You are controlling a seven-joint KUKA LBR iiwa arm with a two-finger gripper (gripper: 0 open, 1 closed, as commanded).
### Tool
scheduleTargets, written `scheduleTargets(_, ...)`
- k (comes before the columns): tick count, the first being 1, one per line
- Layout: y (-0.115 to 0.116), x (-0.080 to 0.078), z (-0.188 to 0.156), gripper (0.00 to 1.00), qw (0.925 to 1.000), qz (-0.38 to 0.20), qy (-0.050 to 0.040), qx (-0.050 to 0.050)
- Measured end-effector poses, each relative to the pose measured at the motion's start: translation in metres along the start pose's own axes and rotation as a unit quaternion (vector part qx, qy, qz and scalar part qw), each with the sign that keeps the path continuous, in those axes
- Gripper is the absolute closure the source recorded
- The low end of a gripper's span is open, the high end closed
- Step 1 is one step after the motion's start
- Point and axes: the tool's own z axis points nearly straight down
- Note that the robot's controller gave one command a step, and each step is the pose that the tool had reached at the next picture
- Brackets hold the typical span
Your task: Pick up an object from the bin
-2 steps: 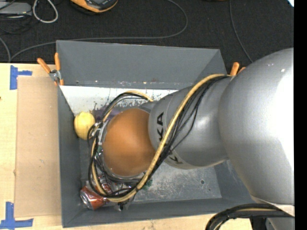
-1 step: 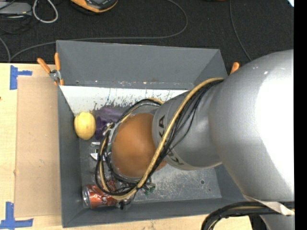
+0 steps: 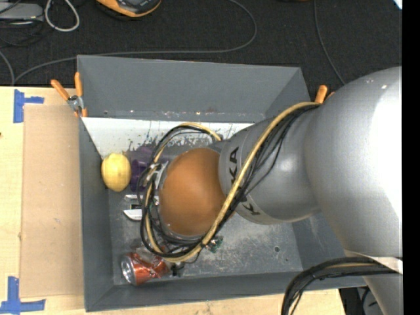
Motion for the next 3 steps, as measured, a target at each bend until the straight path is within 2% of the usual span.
scheduleTargets(2, 0.0, 0.0, -0.003, 1.0, 1.0, 0.002, -0.0007, -0.001)
scheduleTargets(3, 0.002, 0.001, -0.019, 1.0, 1.0, 0.003, 0.0015, -0.002)
